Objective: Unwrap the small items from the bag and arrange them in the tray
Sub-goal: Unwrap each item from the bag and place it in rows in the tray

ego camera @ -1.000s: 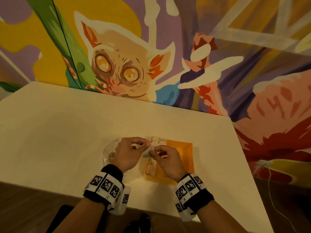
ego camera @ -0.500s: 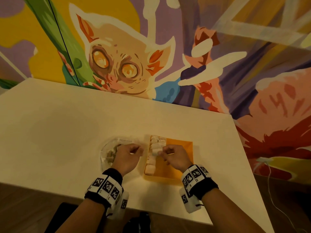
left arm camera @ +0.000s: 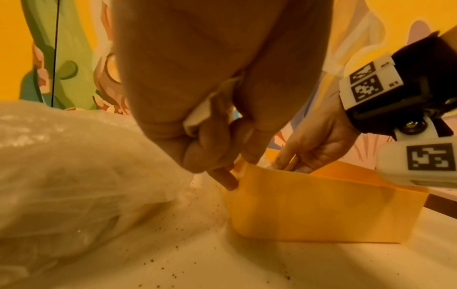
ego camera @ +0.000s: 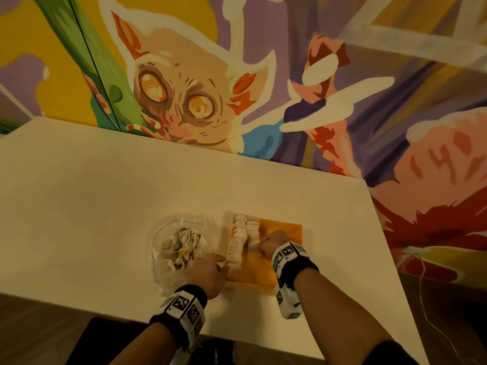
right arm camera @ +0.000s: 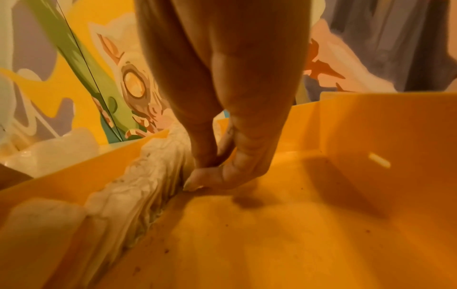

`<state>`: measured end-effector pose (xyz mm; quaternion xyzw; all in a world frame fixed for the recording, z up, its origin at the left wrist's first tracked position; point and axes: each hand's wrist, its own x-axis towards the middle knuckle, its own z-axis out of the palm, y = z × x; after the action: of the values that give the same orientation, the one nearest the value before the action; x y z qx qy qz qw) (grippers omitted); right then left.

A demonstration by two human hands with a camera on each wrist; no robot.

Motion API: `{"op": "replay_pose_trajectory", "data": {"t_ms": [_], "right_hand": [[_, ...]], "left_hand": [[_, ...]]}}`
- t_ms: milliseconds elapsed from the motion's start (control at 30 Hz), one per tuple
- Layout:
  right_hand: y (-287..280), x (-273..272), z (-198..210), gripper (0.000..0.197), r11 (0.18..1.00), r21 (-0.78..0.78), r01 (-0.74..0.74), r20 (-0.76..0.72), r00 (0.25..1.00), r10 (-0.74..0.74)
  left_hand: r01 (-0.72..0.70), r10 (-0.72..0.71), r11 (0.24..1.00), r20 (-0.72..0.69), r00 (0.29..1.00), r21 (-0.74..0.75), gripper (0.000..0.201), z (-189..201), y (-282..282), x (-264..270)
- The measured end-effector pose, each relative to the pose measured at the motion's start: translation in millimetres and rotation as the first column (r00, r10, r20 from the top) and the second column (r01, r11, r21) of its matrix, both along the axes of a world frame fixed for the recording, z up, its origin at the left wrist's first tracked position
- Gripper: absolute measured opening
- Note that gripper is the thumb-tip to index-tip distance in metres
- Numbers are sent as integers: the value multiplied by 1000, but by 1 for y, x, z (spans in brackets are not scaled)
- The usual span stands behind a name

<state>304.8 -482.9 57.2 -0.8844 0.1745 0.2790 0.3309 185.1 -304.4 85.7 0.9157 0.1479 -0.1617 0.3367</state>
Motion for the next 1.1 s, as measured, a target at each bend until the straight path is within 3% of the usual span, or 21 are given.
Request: {"op": "replay_pose_trajectory", "data": {"t_ms": [100,300,433,600,833,900,1000,1100], "right_hand": [[7,6,-11,32,1000,-25,-14,-49,999,13],[20,8,10,39,1000,-9,-19,-54,998,19],[24,11,4,30,998,54,30,-69,997,-26],[25,11,3,29,998,-68,12,18,1000,-10],[23,12,4,21,1000,10,-3,42,999,3],[20,12,3,19,996,81,-39,49,998,35],[14,10,4,27,998,50,-39,9,999,39],[11,1,17,19,999,49,9,72,997,-13]], "left_hand": [[2,-2,1000,-12,1000,13,38,-4,0,1],[25,-25,1000,-39,999,14,34,-9,3,5],[17,-18,1000,-67,998,-9,37,-14,5,6],[-2,-2,999,-110,994,-35,40,-21,5,6],[33,-36,999,-148,988,-21,44,-18,5,9],[40,-42,999,-135,990,-12,40,-16,5,8],[-30,27,998,-35,999,-64,30,-5,5,5],[-96,117,975,98,988,-203,22,8,9,2]]}}
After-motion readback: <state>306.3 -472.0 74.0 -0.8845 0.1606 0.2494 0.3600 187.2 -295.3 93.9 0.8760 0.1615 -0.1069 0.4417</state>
